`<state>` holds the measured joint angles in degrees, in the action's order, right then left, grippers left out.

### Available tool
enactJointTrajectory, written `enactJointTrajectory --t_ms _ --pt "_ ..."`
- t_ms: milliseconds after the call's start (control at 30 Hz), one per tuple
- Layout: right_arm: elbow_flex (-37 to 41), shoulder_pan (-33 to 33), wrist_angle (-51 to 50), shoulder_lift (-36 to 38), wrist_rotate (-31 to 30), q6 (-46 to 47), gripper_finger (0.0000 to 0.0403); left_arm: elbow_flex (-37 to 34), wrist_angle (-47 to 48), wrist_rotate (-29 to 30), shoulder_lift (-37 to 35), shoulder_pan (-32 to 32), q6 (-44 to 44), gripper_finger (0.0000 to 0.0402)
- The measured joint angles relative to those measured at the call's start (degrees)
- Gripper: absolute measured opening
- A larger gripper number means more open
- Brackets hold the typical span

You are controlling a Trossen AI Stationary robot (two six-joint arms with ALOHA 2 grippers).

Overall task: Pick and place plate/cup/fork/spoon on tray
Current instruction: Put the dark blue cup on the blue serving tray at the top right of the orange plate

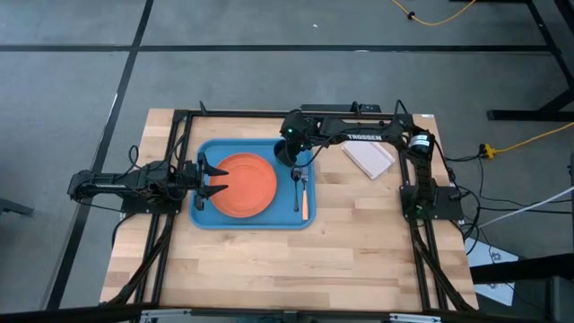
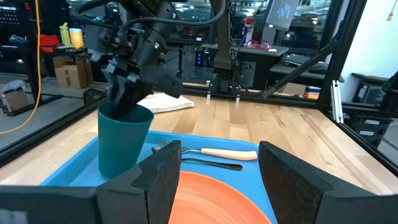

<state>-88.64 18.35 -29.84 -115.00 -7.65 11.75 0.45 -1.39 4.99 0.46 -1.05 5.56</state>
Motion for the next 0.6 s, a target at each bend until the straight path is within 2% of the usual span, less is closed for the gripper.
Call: enactJointTrajectory --t_ms 300,600 --pt "0.0 0.2 -0.3 0.0 -2.1 2.5 0.0071 0.0 0.0 0.0 0.0 0.0 0.0 0.0208" --pt "0.0 0.2 -0.2 0.0 -3.3 2.6 0.0159 0.0 0.0 0.0 0.0 0.0 0.0 0.0208"
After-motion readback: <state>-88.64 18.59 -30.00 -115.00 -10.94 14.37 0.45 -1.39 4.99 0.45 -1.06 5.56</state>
